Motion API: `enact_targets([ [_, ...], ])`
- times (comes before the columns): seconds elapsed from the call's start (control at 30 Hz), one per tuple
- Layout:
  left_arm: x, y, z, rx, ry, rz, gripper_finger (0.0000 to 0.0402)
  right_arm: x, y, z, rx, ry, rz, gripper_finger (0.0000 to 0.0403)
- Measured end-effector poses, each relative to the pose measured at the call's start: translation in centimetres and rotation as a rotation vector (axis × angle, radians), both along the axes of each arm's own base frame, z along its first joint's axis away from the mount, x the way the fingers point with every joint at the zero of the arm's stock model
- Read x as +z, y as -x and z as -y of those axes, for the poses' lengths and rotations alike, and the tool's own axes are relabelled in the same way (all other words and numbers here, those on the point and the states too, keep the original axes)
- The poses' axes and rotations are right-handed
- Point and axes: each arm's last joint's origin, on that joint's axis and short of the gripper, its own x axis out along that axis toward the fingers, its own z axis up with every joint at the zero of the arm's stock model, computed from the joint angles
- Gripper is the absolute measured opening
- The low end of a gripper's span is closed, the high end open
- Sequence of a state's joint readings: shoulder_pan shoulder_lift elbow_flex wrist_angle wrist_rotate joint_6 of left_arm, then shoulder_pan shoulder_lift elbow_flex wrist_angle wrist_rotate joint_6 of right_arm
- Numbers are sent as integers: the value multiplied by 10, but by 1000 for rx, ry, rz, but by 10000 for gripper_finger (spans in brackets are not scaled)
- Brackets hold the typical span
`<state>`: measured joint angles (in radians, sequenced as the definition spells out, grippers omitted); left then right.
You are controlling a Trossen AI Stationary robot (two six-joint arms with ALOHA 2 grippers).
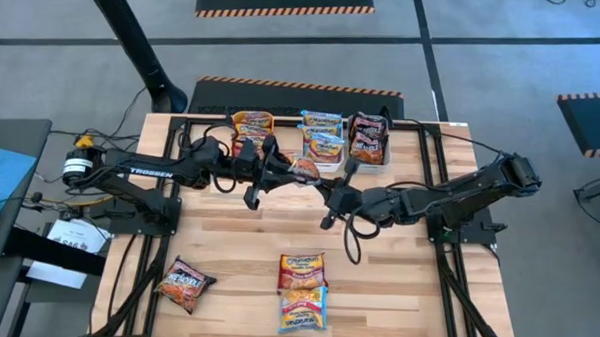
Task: Sort Maruchan noodles
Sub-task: Put the black noodle pack into the gray bin
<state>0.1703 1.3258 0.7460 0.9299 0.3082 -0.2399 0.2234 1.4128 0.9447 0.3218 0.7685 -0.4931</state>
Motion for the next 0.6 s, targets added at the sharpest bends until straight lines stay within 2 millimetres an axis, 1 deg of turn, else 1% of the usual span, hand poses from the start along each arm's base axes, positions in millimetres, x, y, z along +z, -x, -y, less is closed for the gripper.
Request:
enact_targets([
  [0.13,2,1,-1,33,-1,13,125,0,7,1,-71,39,-61,19],
  [0.27,4,3,-5,69,6,26,151,2,17,5,-127,65,-119,19],
  [0.5,7,6,-7,62,36,30,157,6,36,11,-200,113,-218,19],
  [0.6,7,7,-6,34,26,29,157,5,43,16,-241,122,-268,19],
])
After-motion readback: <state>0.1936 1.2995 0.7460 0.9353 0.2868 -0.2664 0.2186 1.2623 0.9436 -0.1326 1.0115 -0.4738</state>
